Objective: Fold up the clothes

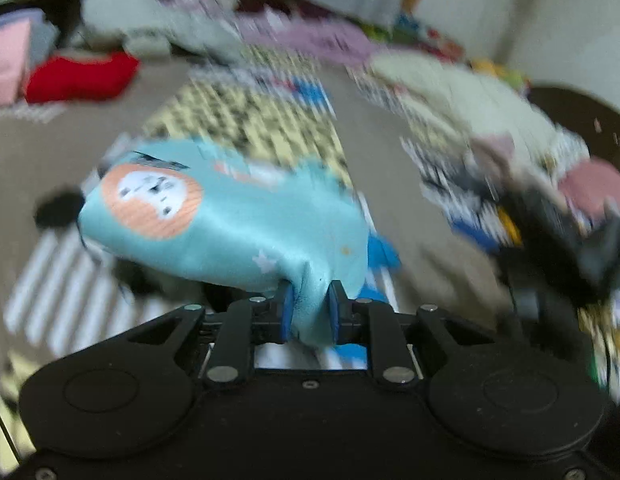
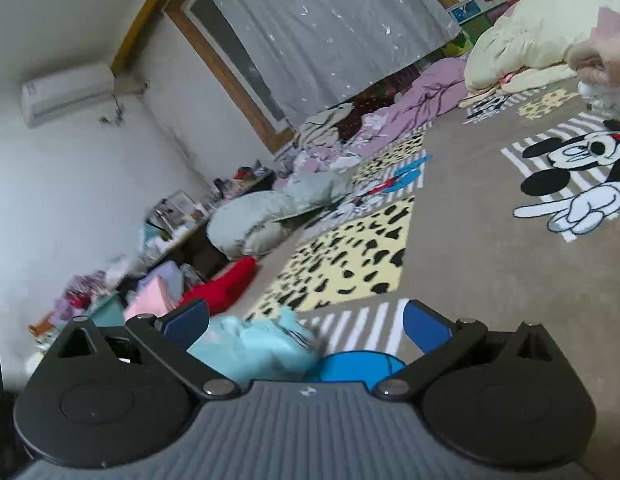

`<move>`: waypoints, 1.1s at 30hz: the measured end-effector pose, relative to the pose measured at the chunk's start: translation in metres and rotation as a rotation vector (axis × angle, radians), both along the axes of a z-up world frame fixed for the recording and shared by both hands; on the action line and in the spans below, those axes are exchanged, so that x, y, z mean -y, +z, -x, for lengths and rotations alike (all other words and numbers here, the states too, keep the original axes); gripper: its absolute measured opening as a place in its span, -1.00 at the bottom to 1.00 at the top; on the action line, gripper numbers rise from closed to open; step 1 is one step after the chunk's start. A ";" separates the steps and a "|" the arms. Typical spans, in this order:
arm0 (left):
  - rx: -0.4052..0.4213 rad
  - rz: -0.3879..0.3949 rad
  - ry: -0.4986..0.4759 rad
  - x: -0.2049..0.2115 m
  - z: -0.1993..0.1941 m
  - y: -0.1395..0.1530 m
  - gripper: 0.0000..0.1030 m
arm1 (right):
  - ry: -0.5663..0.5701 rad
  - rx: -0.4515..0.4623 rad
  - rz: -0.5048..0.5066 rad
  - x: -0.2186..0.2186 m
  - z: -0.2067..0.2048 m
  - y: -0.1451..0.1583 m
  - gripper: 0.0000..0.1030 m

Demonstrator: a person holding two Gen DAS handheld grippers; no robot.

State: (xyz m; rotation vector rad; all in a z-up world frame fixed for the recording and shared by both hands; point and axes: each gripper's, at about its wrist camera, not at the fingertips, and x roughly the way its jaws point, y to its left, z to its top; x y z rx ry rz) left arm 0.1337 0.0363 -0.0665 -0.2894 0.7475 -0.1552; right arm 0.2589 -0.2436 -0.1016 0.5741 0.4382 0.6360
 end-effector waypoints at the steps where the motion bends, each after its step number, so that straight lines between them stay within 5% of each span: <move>1: -0.030 -0.004 -0.037 0.005 0.003 -0.005 -0.66 | 0.009 -0.008 -0.009 0.002 -0.002 0.000 0.99; 2: -0.040 -0.011 -0.057 0.008 0.006 -0.007 -0.63 | 0.015 -0.017 -0.013 0.004 -0.005 -0.001 0.96; 5: -0.017 -0.026 -0.093 0.007 0.014 0.003 -0.05 | 0.052 -0.056 -0.013 0.003 -0.013 -0.006 0.89; 14: 0.081 -0.083 0.094 -0.064 -0.019 0.017 0.16 | 0.183 0.019 0.085 -0.033 -0.007 -0.008 0.64; 20: 0.066 -0.091 0.217 -0.111 -0.056 -0.004 0.17 | 0.210 0.029 0.125 -0.054 -0.007 -0.011 0.62; 25: 0.057 -0.087 0.216 -0.125 -0.075 -0.014 0.18 | 0.210 0.061 0.154 -0.062 -0.002 -0.009 0.62; 33: 0.062 -0.092 0.082 -0.113 -0.101 -0.023 0.17 | 0.181 0.101 0.208 -0.071 0.002 -0.013 0.59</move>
